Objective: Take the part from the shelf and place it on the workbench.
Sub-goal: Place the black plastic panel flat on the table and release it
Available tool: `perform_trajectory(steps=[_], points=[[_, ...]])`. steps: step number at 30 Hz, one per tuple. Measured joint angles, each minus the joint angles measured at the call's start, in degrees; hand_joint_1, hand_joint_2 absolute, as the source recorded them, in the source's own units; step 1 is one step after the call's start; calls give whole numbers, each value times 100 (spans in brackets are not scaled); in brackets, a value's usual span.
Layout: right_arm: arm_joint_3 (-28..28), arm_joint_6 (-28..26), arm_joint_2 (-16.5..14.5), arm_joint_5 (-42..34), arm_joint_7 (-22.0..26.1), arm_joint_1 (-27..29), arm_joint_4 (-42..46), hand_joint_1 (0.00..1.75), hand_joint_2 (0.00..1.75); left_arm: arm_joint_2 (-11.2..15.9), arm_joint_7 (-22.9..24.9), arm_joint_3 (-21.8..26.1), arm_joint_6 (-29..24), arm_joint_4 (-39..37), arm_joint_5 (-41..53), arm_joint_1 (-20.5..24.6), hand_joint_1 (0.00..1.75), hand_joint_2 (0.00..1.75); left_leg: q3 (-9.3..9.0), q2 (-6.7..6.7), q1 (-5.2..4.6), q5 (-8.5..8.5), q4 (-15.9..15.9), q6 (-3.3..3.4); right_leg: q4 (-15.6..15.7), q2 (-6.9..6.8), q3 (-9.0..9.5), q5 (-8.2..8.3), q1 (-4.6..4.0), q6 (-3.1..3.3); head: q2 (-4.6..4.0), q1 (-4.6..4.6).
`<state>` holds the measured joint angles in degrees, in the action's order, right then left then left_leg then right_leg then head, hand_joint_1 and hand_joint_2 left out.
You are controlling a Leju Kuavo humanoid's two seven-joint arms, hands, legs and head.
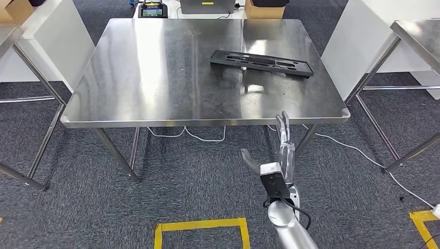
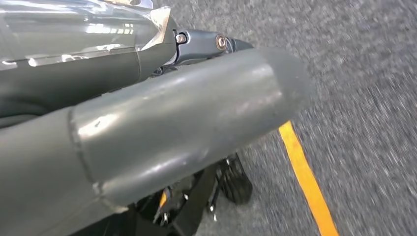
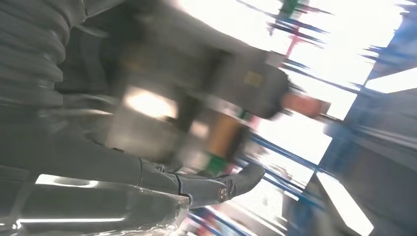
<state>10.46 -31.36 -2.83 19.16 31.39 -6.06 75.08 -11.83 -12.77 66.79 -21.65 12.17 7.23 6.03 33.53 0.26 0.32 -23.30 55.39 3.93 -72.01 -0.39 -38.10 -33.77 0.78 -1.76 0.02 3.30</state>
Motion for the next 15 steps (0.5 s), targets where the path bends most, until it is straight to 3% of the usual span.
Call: perform_trajectory(steps=[1,2,3,4,6,7,9,10,12,14,15], points=[[-58,62,-15,-46,-9,-30,-333,0,175,0,-3,0,1,0,0,-2,0,0,92,0,-6,73,10,-6,-88,1,70,76,-1,-59,0,-1],[-111,110,-36,-83,-6,-68,-650,0,175,-1,-5,0,0,0,0,-3,0,0,183,-2,-11,142,23,-18,25,2,238,221,-2,-116,0,0],[-158,150,-66,-116,-6,-122,-949,0,175,-3,-6,0,-2,0,0,-3,0,0,272,-4,-15,207,43,-34,326,2,498,357,-4,-148,0,0],[-203,181,-101,-140,-13,-187,-1220,0,175,-5,-6,0,-4,0,0,-2,0,0,352,-8,-30,262,73,-57,781,3,835,396,-15,-140,0,1],[-272,244,-171,-163,-65,-334,-1723,0,175,-11,5,-1,-6,0,6,-3,0,0,446,-3,-56,367,118,-113,1539,13,1299,298,-55,-51,1,-10],[-301,309,-201,-163,-136,-412,-1997,0,175,-10,21,-1,-5,0,14,-6,0,0,464,2,-63,421,123,-145,1720,19,1384,242,-79,0,1,-20],[-328,518,-253,-150,-339,-564,-2594,0,175,0,66,-1,-5,0,34,-25,0,0,489,0,-44,492,117,-210,1736,11,1301,304,-53,92,0,-36],[-334,633,-280,-124,-454,-638,-2896,0,175,7,86,-1,-8,0,41,-38,0,0,528,-8,-28,395,176,-242,1731,1,1253,365,-29,157,0,-40],[-324,850,-338,-8,-704,-772,-3460,0,175,14,116,-1,-16,0,51,-61,0,0,670,-30,5,-135,609,-314,1734,-21,1117,509,15,266,0,-48],[-298,1014,-377,126,-999,-868,-3987,0,175,14,131,0,-23,0,60,-77,0,0,819,-38,30,-709,1376,-389,1725,-36,970,651,4,299,0,-54],[-283,1050,-387,187,-1160,-897,-4227,0,175,14,132,-1,-29,0,68,-83,0,0,839,-39,46,-801,1682,-417,1715,-46,895,717,1,286,0,-54]])
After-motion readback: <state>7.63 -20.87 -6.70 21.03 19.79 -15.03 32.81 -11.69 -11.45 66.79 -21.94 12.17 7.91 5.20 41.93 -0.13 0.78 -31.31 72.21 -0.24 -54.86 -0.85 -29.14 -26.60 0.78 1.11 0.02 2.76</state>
